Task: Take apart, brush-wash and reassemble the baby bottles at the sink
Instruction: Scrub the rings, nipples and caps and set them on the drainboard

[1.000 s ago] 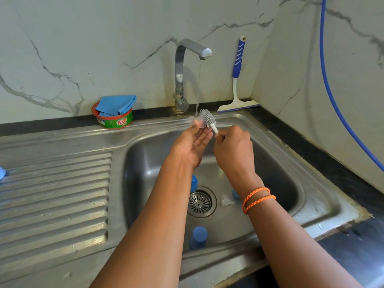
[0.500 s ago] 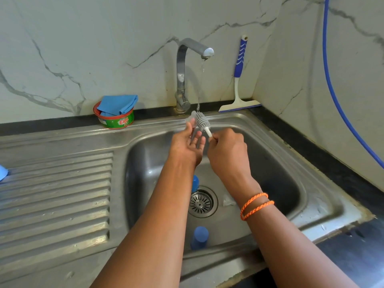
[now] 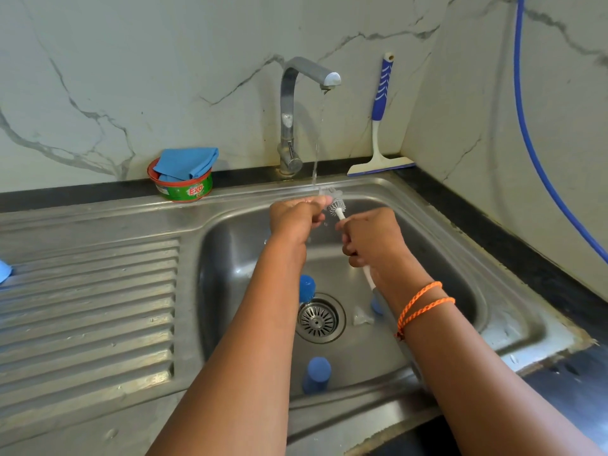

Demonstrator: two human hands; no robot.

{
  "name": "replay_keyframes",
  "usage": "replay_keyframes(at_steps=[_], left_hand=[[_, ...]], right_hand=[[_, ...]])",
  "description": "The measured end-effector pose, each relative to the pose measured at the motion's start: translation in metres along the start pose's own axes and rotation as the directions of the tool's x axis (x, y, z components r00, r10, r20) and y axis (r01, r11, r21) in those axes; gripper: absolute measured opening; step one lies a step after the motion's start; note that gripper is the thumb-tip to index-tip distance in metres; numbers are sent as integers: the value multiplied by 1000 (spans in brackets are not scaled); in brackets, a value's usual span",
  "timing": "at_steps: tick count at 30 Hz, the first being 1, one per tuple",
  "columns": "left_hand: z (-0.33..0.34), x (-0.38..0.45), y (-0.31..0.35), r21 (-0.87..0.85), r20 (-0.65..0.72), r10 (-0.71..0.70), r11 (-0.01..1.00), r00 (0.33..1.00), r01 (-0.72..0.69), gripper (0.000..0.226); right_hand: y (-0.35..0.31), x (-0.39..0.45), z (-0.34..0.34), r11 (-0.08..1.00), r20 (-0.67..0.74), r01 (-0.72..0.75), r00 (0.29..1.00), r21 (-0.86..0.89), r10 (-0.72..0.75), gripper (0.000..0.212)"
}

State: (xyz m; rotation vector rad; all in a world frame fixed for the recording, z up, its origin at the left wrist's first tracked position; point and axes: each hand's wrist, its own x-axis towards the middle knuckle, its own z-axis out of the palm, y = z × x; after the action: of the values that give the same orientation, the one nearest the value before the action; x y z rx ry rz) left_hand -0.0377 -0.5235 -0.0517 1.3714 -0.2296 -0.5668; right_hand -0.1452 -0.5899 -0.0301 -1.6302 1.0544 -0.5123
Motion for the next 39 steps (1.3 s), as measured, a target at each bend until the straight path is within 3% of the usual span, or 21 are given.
replay_keyframes(at_steps=[3,6,9,12,14,17,22,26,30,35,39], left_hand=[[-6,0,1,1,29,-47,999,998,47,10],[-9,-2,-2,-86,116,-120,988,986,130,10],[-7,0,-2,-228,93,-169,956,981,186,11],[-1,5,0,-279,-118,-147,954,982,109,9],[2,6,-3,-257,-250,-106,965,962,39,12],[2,4,-7,-215,-327,-26,976,945,-48,10],[9,5,-7,73,-275,191,981,942,-177,11],[10,2,-10,233,-120,218,955,968,-186,20],[15,-3,-8,161,9,135,978,991,-134,22],[6,-1,-5,-49,-67,14,999,998,-17,19],[5,0,-3,-102,-180,8,994,984,-27,10]], right_hand=[[-3,-1,0,985,58,-97,994,141,89,24],[-1,1,1,977,58,-75,996,202,64,25],[4,6,-1,994,-42,109,993,19,-108,25],[9,5,3,932,-103,280,945,-231,-310,32],[10,0,5,857,-125,341,901,-386,-415,34],[8,-7,4,799,-149,369,861,-474,-486,32],[12,-10,9,778,-86,372,876,-506,-474,32],[14,-2,8,819,-137,288,905,-497,-402,23],[18,11,1,837,-154,241,922,-492,-356,21],[16,10,-1,860,-101,295,925,-416,-366,30],[15,9,0,846,-53,317,926,-429,-374,24]])
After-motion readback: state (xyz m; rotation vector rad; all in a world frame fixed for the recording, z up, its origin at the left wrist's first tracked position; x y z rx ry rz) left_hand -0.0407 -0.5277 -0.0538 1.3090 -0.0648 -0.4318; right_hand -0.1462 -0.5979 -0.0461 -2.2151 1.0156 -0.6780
